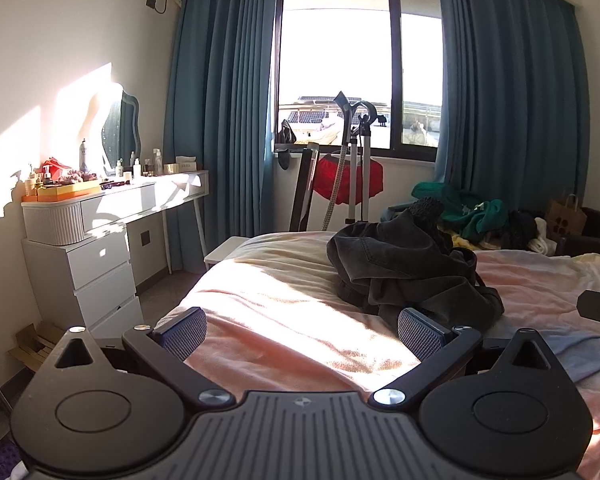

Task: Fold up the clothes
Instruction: 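Move both grippers toward the black clothing pile on the bed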

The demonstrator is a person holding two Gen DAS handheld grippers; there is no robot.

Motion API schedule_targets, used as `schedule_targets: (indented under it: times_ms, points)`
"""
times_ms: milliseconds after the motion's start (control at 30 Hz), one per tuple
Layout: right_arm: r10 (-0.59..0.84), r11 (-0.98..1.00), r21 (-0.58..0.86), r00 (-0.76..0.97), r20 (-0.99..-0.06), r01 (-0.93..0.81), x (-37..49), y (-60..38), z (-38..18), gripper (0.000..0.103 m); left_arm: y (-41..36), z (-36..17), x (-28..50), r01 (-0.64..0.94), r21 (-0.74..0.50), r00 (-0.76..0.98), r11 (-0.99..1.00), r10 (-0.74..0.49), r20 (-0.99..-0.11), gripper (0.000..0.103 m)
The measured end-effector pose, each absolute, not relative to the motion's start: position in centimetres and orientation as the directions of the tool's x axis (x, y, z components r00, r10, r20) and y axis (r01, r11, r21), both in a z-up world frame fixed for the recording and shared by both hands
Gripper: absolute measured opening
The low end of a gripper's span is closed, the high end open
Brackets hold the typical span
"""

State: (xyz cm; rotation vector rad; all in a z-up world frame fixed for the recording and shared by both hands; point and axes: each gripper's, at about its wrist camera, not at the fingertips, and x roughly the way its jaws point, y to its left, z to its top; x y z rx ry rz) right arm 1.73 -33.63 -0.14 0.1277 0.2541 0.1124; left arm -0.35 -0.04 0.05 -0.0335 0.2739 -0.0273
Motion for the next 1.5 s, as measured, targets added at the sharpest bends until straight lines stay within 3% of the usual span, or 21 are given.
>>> schedule_targets:
  times_ms: [100, 233, 367, 467, 600, 700, 767, 933, 1033, 1233, 1500]
  points:
    - [0.111, 0.986, 0.145, 0.963, -0.246, -0.077, 1.6, -33.5, -0.2, 0.103, 1.0, -0.2, -1.0, 0.009, -0.082, 0.959, 0.997, -0.032, -0.283, 0.103]
    - [0.107, 0.986, 0.153, 0.96, -0.258, -0.068, 1.5, -33.6, -0.5, 0.103, -0.8, -0.7, -0.5, 0.024, -0.007, 0.944, 1.0, -0.025, -0.328, 0.103]
    - [0.141, 0.971, 0.225, 0.956, -0.257, -0.083, 1.5, -34.7, -0.5, 0.103, -1.2, -1.0, -2.0, 0.036, -0.011, 0.963, 0.999, -0.038, -0.266, 0.103]
    - [0.125, 0.969, 0.238, 0.968, -0.217, -0.072, 0.9, -35.0, -0.8, 0.103, -1.5, -1.0, -2.1, 0.029, 0.007, 0.964, 1.0, -0.026, -0.266, 0.103]
    - [0.077, 0.967, 0.249, 0.99, -0.116, -0.046, 0.0, -35.0, -0.6, 0.103, -1.2, -1.2, -2.0, 0.053, -0.065, 0.956, 0.996, -0.07, -0.285, 0.103]
    - [0.073, 0.962, 0.266, 0.996, -0.052, -0.056, -0.5, -35.2, -0.5, 0.103, -1.7, -1.3, -2.2, 0.024, -0.02, 0.965, 1.0, -0.029, -0.261, 0.103]
    - [0.099, 0.961, 0.267, 0.991, -0.089, -0.072, -0.2, -35.4, -0.2, 0.103, -1.8, -1.2, -2.3, 0.022, 0.025, 0.97, 0.999, -0.015, -0.243, 0.103]
    - [0.099, 0.971, 0.231, 0.986, -0.135, -0.065, 0.4, -35.3, -0.3, 0.103, -1.0, -1.5, -2.3, 0.028, -0.001, 0.966, 1.0, -0.027, -0.259, 0.103]
    - [0.126, 0.98, 0.182, 0.968, -0.217, -0.087, 2.9, -34.6, 1.3, 0.103, -0.8, -2.1, -1.8, 0.029, -0.025, 0.958, 0.999, -0.035, -0.284, 0.103]
    - [0.119, 0.981, 0.176, 0.97, -0.212, -0.081, 5.3, -35.8, 5.1, 0.103, -1.4, -3.5, -0.7, 0.031, 0.03, 0.944, 0.999, -0.019, -0.329, 0.103]
    - [0.088, 0.97, 0.24, 0.968, -0.237, -0.029, 4.4, -38.8, 2.4, 0.103, -4.5, -5.5, 5.7, 0.063, 0.064, 0.883, 0.996, -0.026, -0.47, 0.1]
